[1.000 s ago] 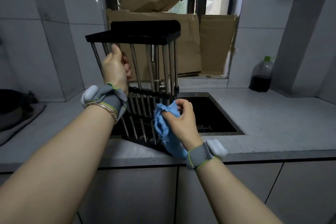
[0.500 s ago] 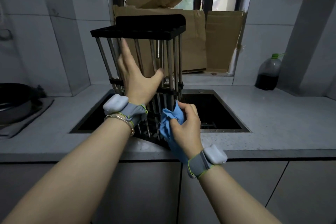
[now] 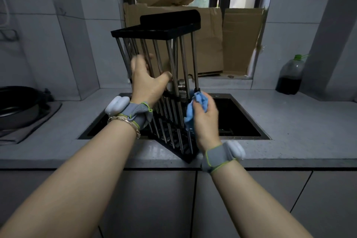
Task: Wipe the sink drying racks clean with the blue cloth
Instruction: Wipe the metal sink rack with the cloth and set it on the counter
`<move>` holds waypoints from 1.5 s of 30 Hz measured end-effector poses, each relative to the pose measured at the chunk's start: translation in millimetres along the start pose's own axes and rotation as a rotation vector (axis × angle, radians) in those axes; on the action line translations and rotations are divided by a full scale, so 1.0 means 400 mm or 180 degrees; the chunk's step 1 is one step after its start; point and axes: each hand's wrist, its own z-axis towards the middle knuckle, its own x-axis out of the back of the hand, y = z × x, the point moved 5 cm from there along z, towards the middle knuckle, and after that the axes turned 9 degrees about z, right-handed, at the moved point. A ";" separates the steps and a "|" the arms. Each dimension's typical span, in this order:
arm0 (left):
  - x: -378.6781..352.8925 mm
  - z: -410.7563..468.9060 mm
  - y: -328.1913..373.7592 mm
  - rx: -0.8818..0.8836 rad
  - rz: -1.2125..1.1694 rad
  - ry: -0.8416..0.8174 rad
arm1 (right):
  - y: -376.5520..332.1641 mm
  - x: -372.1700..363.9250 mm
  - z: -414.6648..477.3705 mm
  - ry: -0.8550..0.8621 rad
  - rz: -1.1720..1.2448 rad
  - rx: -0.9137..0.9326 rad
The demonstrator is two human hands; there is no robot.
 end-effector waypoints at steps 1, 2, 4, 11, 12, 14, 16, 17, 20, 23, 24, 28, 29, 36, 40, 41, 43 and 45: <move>0.002 0.001 0.002 -0.0053 0.0057 -0.0005 | 0.014 -0.014 -0.009 -0.0139 -0.0139 0.0025; 0.001 0.003 0.000 -0.0100 0.0102 -0.0033 | 0.031 -0.013 -0.016 -0.0202 -0.0277 0.0059; 0.000 0.006 -0.004 -0.0171 0.0159 -0.0072 | 0.067 0.003 -0.027 -0.0231 -0.0501 0.0009; -0.010 0.012 -0.006 -0.0156 0.0225 -0.0034 | 0.171 0.098 -0.066 -0.0474 -0.1547 -0.0758; -0.011 0.012 -0.006 -0.0135 0.0262 -0.0066 | 0.158 0.096 -0.057 -0.0418 -0.1500 -0.0673; -0.010 0.009 -0.004 -0.0127 0.0307 -0.0089 | 0.111 0.082 -0.037 -0.0106 -0.1152 -0.0398; -0.006 0.007 -0.004 -0.0089 0.0287 -0.0075 | 0.057 0.057 -0.014 0.0096 -0.0814 -0.0128; -0.004 0.008 -0.002 -0.0052 0.0262 -0.0069 | 0.040 0.046 -0.007 0.0131 -0.0741 -0.0034; -0.012 0.006 -0.005 -0.0069 0.0250 -0.0108 | 0.047 0.032 -0.010 0.0247 -0.0642 0.0052; -0.015 0.008 -0.008 -0.0134 0.0229 -0.0081 | 0.055 0.029 -0.017 0.0128 -0.0448 -0.0069; -0.017 0.011 -0.010 -0.0121 0.0231 -0.0090 | 0.049 0.029 -0.015 -0.0016 -0.0426 -0.0105; -0.025 0.014 -0.008 -0.0119 0.0319 -0.0087 | 0.031 0.036 -0.011 -0.0533 -0.0603 -0.0138; -0.029 0.015 -0.007 -0.0105 0.0325 -0.0084 | 0.027 0.039 -0.013 -0.0614 -0.0698 -0.0110; -0.042 0.004 0.008 -0.0169 0.0439 -0.0021 | 0.102 0.173 -0.003 0.0542 -0.0939 -0.0567; -0.048 -0.008 0.026 -0.0239 0.0514 0.0074 | 0.087 0.206 -0.001 0.1674 0.0310 -0.0789; -0.054 -0.012 0.033 -0.0248 0.0562 0.0072 | 0.067 0.182 0.004 0.1487 0.0535 -0.0692; -0.071 -0.025 0.049 -0.0233 0.0698 0.0082 | 0.035 0.113 0.000 0.0891 0.0575 -0.0512; -0.085 -0.038 0.065 -0.0240 0.0827 0.0208 | 0.049 0.060 -0.023 0.0322 -0.0081 -0.0330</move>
